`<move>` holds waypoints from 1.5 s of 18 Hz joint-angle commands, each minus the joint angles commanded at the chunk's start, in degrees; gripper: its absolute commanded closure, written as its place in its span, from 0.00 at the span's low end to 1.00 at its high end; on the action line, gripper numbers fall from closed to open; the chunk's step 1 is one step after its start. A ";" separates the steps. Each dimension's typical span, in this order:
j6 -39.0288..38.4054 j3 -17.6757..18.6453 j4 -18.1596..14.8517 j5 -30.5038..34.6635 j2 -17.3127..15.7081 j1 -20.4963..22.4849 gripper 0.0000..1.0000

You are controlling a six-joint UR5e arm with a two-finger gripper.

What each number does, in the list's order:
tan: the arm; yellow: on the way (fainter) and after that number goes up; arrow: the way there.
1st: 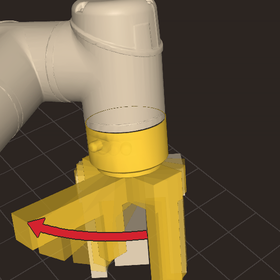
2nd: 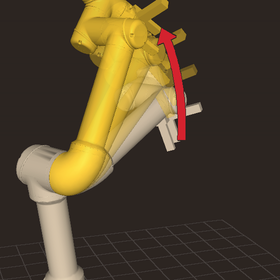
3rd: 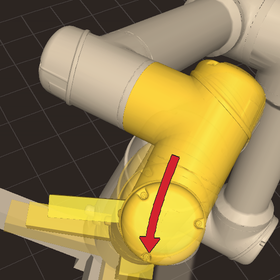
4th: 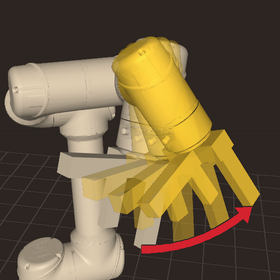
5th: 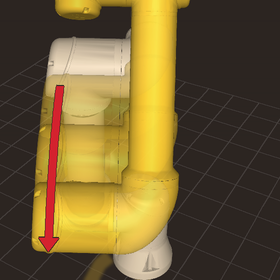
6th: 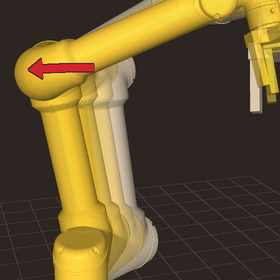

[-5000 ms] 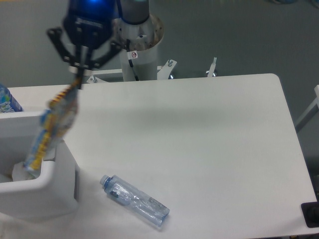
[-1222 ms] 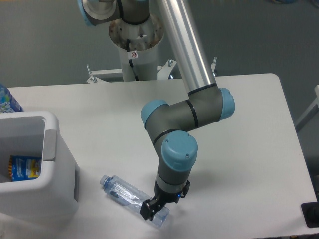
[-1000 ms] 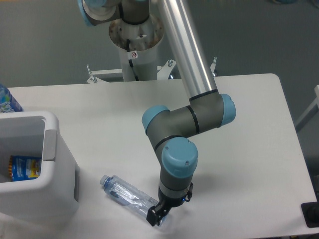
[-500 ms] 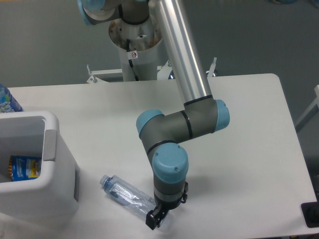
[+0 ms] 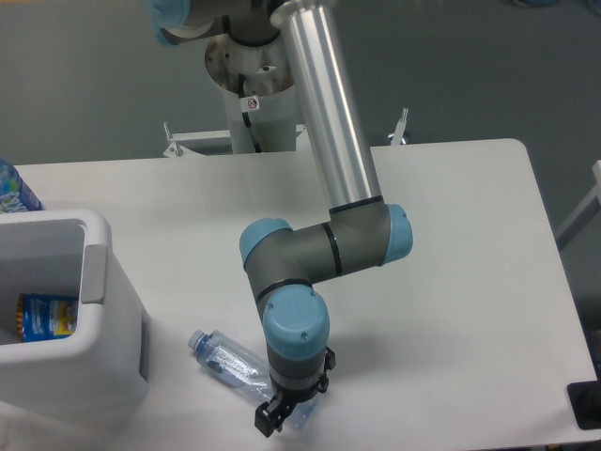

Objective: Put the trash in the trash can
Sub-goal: 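Close the gripper around the bottle's body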

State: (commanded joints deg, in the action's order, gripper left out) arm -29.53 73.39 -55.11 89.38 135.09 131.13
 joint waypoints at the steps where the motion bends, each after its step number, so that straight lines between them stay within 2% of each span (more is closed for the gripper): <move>1: 0.09 -0.09 0.00 0.27 0.18 0.00 0.00; 7: 0.35 -0.26 0.00 1.41 0.79 0.00 0.00; 8: 0.35 -0.26 -0.09 1.50 0.79 0.00 0.02; 13: 0.35 0.17 -0.09 1.59 0.62 -0.09 0.27; 27: 0.35 0.97 -0.26 1.59 0.00 -0.53 0.41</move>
State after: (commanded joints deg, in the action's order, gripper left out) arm -29.18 74.36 -55.37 90.97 135.09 130.61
